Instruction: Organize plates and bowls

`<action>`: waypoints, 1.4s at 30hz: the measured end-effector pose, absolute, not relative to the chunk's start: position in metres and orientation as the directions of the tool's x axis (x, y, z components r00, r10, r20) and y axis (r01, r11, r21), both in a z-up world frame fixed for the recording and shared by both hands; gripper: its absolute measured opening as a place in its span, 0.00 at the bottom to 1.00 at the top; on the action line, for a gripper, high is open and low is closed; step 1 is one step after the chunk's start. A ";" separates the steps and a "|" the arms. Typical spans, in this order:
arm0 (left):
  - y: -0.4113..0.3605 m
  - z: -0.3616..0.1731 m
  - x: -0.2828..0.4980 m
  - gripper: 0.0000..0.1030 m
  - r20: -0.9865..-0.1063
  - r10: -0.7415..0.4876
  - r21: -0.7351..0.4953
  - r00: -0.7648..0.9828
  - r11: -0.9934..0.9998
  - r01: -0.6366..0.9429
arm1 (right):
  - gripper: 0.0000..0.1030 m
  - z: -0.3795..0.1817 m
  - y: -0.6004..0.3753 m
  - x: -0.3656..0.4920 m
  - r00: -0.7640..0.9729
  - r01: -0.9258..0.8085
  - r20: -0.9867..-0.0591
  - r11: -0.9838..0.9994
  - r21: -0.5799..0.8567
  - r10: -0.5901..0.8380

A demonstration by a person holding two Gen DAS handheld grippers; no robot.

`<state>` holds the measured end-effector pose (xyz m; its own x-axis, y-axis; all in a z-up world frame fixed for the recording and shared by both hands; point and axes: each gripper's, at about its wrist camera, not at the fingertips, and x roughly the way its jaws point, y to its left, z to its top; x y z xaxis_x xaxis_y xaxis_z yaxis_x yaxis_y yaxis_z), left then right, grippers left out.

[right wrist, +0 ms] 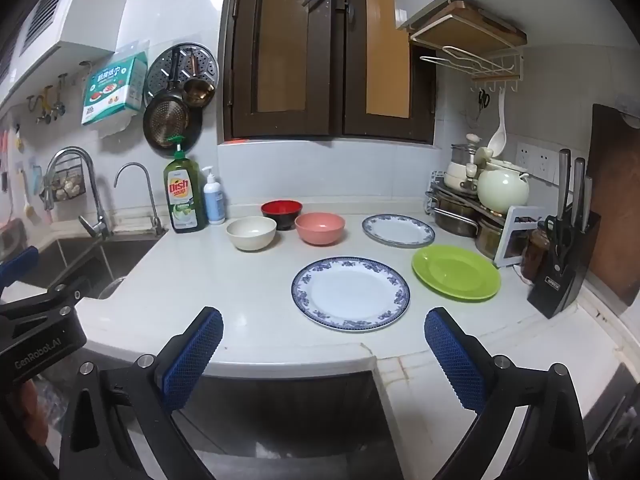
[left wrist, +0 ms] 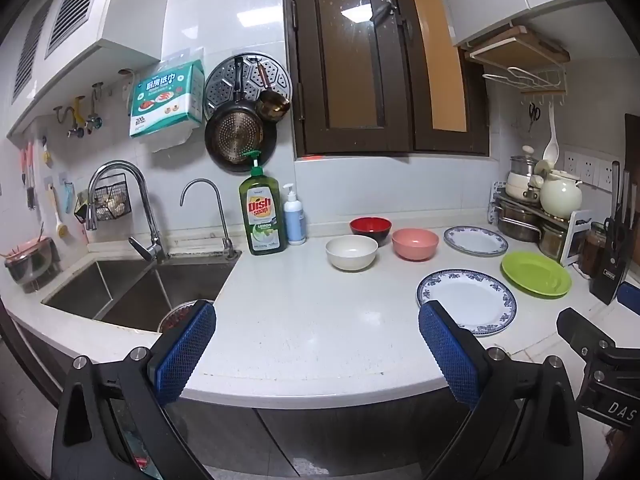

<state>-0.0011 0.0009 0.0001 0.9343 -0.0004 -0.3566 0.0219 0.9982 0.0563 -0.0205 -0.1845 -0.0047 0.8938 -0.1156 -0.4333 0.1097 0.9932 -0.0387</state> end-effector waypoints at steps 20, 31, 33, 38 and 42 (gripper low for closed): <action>-0.001 0.014 -0.008 1.00 -0.341 -0.002 0.063 0.940 0.998 0.025 | 0.99 0.003 -0.190 -0.024 0.906 0.119 -0.407 0.993 -0.011 -0.113; -0.002 0.011 -0.009 1.00 -0.343 -0.006 0.060 0.939 0.998 0.028 | 0.99 0.003 -0.191 -0.025 0.909 0.113 -0.403 0.993 -0.012 -0.109; -0.003 0.011 -0.009 1.00 -0.342 -0.007 0.058 0.940 0.998 0.028 | 0.99 0.004 -0.191 -0.025 0.909 0.112 -0.402 0.994 -0.011 -0.107; -0.002 0.011 -0.009 1.00 -0.341 -0.008 0.058 0.940 0.998 0.030 | 0.99 0.005 -0.192 -0.024 0.911 0.109 -0.400 0.994 -0.008 -0.104; -0.002 0.011 -0.009 1.00 -0.342 -0.008 0.057 0.940 0.998 0.029 | 0.99 0.005 -0.192 -0.023 0.911 0.108 -0.399 0.994 -0.008 -0.102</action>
<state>-0.0092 -0.0022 0.0111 0.9398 -0.0075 -0.3417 0.0289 0.9979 0.0574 -0.0235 -0.1916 0.0053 0.9113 -0.1023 -0.3988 0.1080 0.9941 -0.0083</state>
